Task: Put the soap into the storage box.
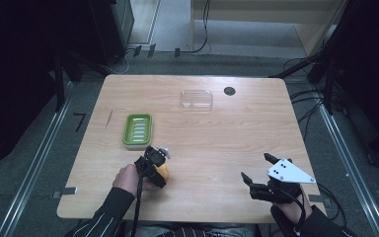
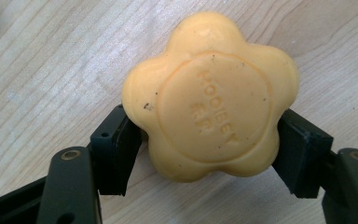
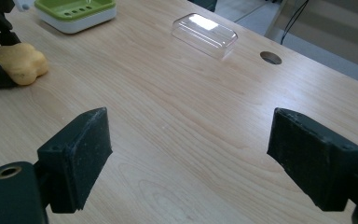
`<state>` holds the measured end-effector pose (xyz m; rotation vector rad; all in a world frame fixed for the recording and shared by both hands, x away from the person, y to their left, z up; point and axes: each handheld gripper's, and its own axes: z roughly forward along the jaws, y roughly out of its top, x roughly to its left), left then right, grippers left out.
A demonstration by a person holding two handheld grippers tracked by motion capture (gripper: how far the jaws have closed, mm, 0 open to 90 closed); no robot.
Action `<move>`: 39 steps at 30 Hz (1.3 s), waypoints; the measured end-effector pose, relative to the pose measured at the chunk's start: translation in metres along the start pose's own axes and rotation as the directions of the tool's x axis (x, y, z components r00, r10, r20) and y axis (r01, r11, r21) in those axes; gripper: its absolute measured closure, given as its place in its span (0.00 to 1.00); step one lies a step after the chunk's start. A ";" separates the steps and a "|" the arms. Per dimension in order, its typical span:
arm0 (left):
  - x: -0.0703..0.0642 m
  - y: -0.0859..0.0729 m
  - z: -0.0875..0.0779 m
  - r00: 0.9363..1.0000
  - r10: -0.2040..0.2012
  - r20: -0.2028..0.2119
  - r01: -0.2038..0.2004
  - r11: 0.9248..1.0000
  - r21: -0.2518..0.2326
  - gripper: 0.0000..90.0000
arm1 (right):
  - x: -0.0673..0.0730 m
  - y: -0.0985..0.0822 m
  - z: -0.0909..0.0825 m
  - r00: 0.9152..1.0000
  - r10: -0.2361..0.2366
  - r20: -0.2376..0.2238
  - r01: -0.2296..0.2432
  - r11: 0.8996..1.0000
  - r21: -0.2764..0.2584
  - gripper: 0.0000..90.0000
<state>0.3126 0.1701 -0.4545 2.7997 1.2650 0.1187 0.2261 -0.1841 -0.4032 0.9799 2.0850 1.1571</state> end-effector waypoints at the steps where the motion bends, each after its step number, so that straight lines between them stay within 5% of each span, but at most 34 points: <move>1: 0.000 -0.001 -0.001 1.000 0.001 -0.001 -0.001 1.000 -0.003 0.38 | 0.000 0.000 0.000 1.000 0.000 -0.001 0.000 1.000 0.000 0.15; 22: 0.000 -0.004 -0.003 0.999 0.030 -0.015 -0.031 0.999 -0.039 0.44 | 0.000 0.000 0.000 1.000 0.002 0.002 -0.002 1.000 -0.001 0.15; 39: 0.011 -0.012 -0.012 1.000 0.005 -0.012 -0.005 0.998 -0.058 0.44 | 0.000 0.000 -0.001 1.000 0.002 0.005 -0.002 1.000 -0.003 0.15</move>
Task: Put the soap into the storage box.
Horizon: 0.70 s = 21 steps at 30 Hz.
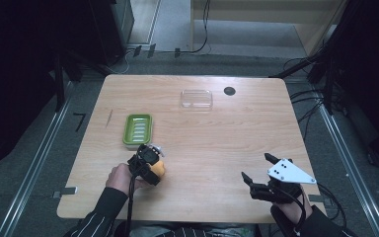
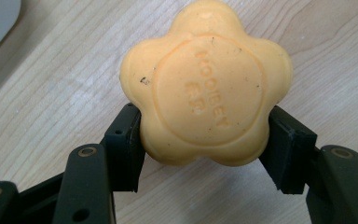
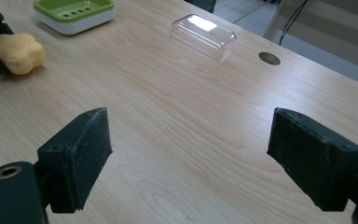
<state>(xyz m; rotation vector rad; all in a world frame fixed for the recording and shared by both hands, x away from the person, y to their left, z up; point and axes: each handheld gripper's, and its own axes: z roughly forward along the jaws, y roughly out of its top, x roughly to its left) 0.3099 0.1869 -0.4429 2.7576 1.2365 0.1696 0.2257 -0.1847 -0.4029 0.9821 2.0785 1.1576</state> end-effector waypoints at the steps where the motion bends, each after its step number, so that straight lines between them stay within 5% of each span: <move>1: 0.001 -0.001 -0.001 1.000 -0.001 0.001 0.001 1.000 0.004 0.44 | 0.000 0.000 0.000 1.000 0.000 0.000 0.000 1.000 0.000 0.15; 21: 0.013 -0.009 -0.009 0.999 -0.037 -0.005 0.037 0.999 -0.015 0.44 | 0.000 0.000 0.000 1.000 0.001 0.000 -0.001 1.000 0.000 0.15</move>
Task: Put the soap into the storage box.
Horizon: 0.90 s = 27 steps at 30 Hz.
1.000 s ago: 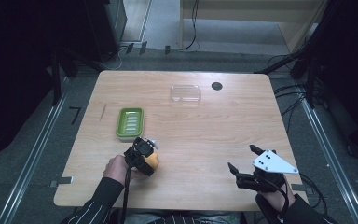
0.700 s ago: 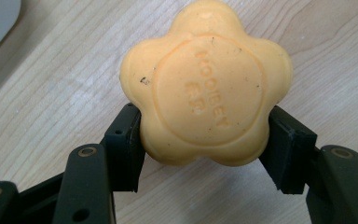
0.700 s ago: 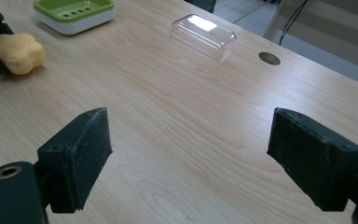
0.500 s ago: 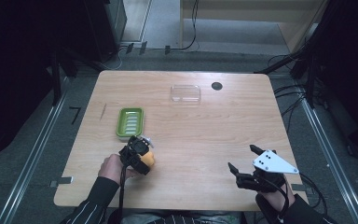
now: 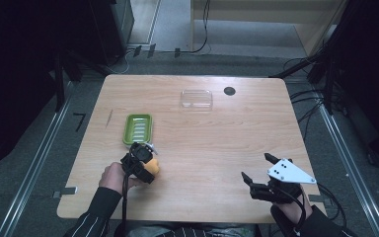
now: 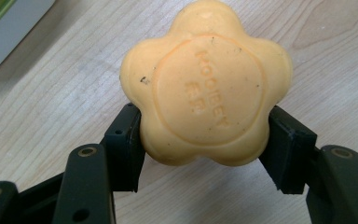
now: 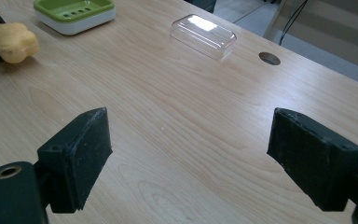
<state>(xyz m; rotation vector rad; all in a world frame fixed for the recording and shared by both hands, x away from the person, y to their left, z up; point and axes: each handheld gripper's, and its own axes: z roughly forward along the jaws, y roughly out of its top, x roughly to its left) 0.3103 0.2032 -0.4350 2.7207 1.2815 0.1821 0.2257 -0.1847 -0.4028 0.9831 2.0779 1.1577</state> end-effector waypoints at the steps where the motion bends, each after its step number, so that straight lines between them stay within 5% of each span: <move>1: 0.000 0.000 0.000 1.000 -0.002 -0.002 0.002 1.000 0.001 0.44 | 0.000 0.000 0.000 1.000 0.000 0.000 0.000 1.000 0.000 0.15; 27: 0.019 -0.006 -0.013 0.998 -0.050 -0.028 0.048 0.998 -0.047 0.44 | 0.000 0.000 0.000 1.000 0.001 -0.004 -0.001 1.000 0.001 0.15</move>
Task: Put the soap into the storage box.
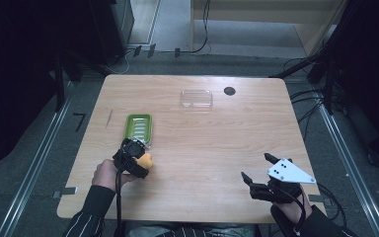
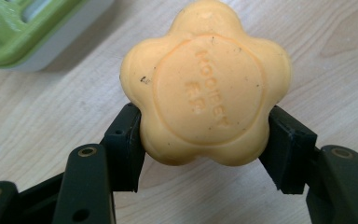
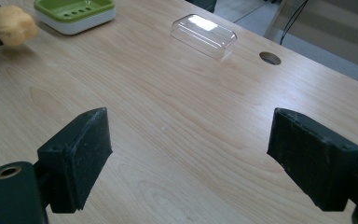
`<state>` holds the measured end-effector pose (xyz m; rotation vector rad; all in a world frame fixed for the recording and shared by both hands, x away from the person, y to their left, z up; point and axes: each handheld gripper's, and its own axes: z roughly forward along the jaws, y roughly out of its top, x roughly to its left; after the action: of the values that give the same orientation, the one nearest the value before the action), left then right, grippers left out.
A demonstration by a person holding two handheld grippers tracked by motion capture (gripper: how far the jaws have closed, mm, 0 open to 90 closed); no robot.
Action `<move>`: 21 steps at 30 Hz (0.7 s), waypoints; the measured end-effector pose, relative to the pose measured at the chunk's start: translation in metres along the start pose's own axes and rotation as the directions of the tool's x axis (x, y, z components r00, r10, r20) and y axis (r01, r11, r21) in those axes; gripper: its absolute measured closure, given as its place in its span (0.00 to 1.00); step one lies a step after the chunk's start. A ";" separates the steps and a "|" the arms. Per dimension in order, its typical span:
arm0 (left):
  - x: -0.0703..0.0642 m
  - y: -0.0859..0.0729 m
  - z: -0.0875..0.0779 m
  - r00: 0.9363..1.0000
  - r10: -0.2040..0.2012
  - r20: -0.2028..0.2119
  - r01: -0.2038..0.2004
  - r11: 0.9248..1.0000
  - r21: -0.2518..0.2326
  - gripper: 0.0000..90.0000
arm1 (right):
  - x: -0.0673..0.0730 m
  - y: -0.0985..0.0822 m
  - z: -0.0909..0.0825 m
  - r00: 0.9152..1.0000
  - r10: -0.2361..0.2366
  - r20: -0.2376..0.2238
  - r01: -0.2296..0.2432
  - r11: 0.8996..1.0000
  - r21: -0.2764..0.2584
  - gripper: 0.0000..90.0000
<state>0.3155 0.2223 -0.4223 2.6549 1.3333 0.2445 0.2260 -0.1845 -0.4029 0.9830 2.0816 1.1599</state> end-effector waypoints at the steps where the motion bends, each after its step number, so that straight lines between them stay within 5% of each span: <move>1: 0.001 0.000 -0.001 1.000 -0.001 -0.007 0.001 1.000 -0.008 0.44 | 0.000 0.000 0.000 1.000 0.001 0.001 -0.001 1.000 0.000 0.15; 21: 0.020 0.011 -0.005 0.998 -0.053 -0.016 0.052 0.998 -0.046 0.44 | 0.000 0.000 0.000 1.000 0.001 0.001 -0.001 1.000 0.001 0.15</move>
<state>0.3351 0.2322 -0.4134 2.5824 1.3831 0.2878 0.2262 -0.1847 -0.4031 0.9847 2.0809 1.1587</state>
